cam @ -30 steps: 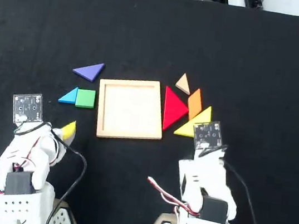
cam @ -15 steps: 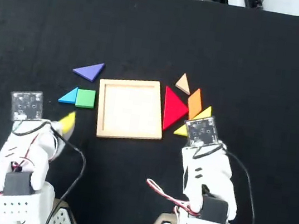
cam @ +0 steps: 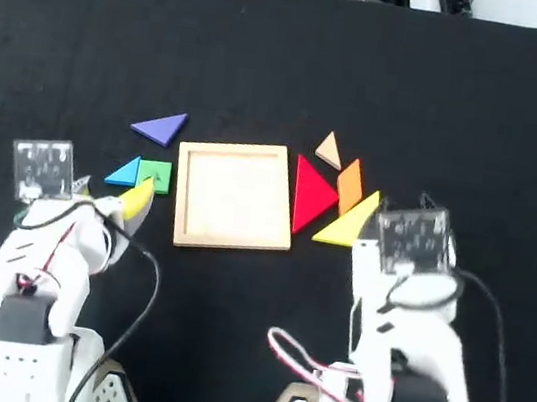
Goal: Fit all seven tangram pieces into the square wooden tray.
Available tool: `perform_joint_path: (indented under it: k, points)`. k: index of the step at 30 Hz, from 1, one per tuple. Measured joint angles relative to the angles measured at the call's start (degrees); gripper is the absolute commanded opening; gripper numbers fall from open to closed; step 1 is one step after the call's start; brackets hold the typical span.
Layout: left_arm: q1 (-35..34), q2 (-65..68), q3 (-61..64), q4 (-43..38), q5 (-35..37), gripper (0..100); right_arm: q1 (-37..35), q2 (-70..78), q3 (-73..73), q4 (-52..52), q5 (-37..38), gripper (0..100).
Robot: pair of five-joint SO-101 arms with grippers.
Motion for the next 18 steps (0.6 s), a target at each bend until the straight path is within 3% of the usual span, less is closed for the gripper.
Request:
perform_joint_path:
  k: [11, 18]
  points:
    - [1.8, 34.2, -26.0, 3.8, 2.7, 30, 0.0, 36.1, -23.6, 4.2, -7.0, 15.2]
    - [2.0, 56.7, -32.5, 4.3, 10.9, 31, -8.7, 60.0, -40.4, 11.6, -9.3, 15.6]
